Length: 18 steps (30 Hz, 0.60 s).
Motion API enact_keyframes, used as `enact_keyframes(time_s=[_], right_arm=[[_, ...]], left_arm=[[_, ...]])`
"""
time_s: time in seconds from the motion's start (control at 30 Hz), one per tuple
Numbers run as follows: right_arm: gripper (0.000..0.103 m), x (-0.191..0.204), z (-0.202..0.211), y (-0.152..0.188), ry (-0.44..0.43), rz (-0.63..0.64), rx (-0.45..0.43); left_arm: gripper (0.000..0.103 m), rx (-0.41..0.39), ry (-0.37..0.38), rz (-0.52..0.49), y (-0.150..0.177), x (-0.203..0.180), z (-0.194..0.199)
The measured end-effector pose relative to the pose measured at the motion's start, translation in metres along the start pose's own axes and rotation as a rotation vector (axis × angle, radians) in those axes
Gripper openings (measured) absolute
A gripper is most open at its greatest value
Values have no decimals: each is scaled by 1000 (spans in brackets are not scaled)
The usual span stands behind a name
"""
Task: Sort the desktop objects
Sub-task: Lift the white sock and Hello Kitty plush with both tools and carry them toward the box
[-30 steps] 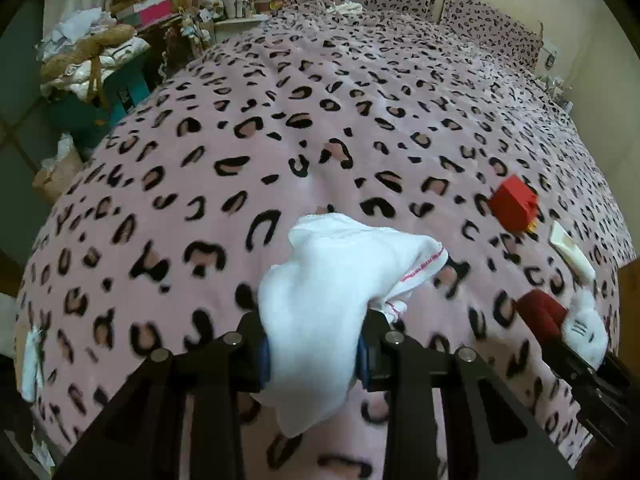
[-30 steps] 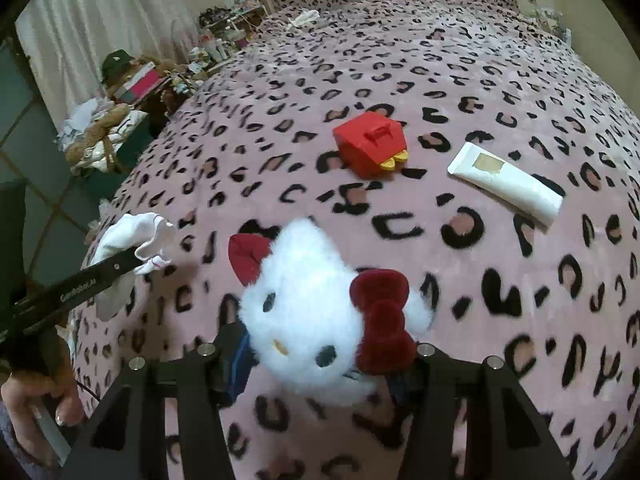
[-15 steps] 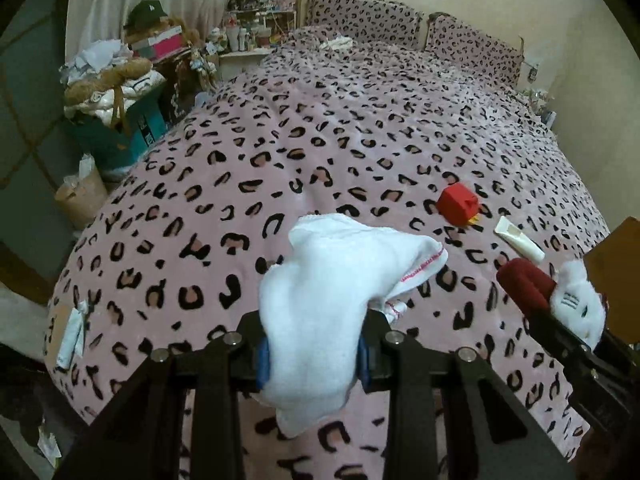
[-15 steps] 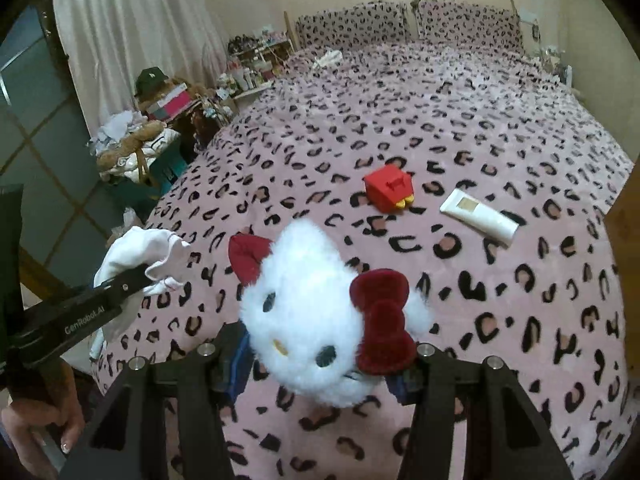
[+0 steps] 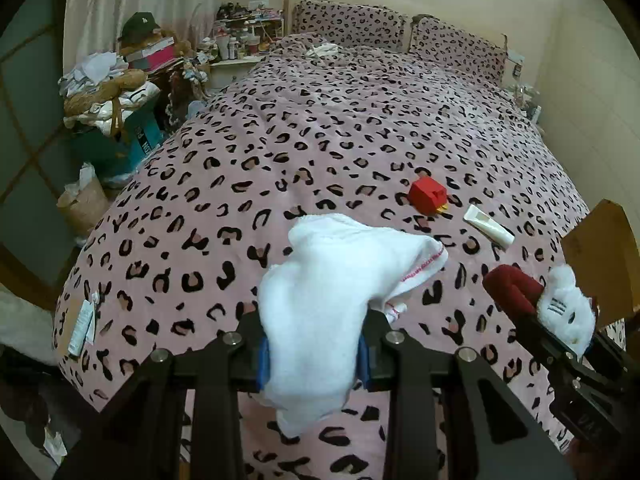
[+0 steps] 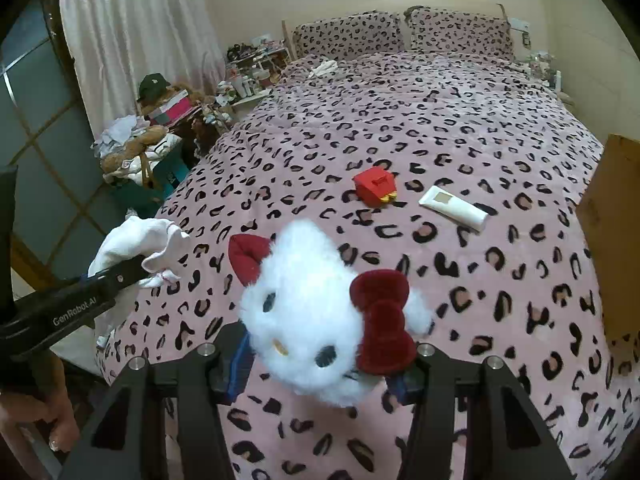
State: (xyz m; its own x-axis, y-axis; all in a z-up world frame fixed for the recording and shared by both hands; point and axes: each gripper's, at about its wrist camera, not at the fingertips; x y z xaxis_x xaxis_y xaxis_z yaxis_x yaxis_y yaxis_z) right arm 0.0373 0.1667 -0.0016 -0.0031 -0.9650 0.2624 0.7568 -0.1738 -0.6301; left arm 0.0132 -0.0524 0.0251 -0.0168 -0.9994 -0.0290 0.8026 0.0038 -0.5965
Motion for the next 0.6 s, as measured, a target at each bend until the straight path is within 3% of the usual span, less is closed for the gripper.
enact_keyframes(time_s=[0.6], right_arm=[[54,-39,40,7,73,-43,-37]], left_arm=[[33,-13,59,-59,4,-57,25]])
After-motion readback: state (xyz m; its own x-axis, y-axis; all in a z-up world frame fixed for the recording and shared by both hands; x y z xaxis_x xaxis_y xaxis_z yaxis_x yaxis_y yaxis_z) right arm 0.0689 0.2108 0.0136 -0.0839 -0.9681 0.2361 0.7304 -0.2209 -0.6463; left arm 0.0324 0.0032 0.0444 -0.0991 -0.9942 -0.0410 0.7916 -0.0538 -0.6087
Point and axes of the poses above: each gripper's, at about its wrist camera, not at the fingertips, and z roughly against the way its jaws point, x to its left, y to its underside
